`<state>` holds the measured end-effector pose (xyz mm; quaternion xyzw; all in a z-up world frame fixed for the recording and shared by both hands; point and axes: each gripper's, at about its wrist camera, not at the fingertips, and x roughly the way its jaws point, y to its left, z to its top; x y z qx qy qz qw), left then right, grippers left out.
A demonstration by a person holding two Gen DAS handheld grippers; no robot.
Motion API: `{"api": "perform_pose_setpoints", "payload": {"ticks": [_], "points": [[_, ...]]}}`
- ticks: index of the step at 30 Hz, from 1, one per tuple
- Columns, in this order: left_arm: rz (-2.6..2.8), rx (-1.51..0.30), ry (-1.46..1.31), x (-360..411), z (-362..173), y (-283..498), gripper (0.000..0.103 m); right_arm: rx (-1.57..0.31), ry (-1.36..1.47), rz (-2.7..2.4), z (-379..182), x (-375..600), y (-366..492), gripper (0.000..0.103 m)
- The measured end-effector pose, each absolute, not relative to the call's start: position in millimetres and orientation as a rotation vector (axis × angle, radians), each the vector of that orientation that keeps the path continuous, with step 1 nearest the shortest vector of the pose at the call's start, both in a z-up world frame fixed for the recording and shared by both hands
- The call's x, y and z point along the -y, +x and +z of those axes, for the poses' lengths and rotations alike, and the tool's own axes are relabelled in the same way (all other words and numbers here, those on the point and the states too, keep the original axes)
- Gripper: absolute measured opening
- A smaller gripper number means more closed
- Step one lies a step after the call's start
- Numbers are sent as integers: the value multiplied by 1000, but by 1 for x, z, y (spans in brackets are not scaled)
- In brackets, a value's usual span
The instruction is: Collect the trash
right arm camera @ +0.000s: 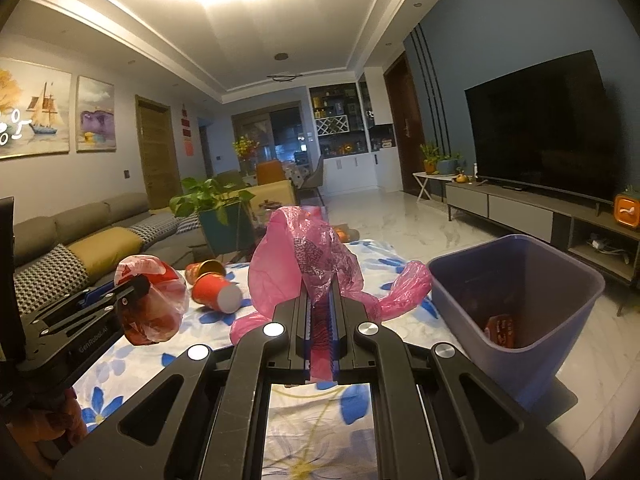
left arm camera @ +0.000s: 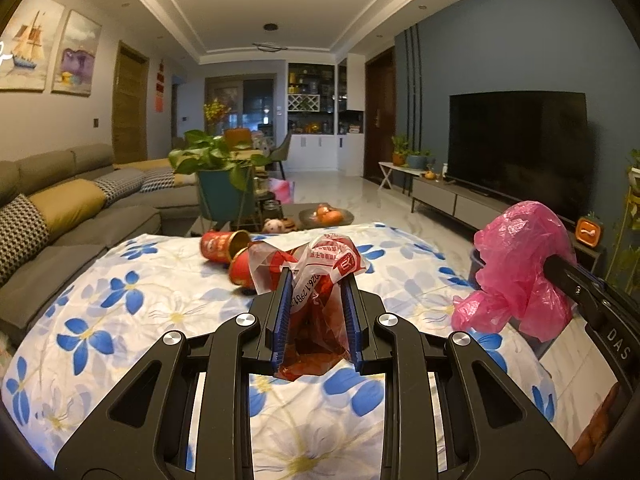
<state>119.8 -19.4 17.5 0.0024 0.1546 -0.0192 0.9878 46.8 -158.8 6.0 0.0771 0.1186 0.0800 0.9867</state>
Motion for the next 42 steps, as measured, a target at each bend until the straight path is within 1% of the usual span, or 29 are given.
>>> {"api": "perform_pose_setpoints", "payload": {"ticks": [15,21,28,42], "points": [[-181,-304,41,79,19,156,24,-203,172,16,12,208,66,8],[-274,-280,75,119,21,172,24,-186,182,-77,14,243,78,8],[-420,-282,46,166,21,202,24,-173,197,-187,11,281,92,8],[-601,-291,41,238,1,244,24,-183,204,-260,-4,319,116,8]]}}
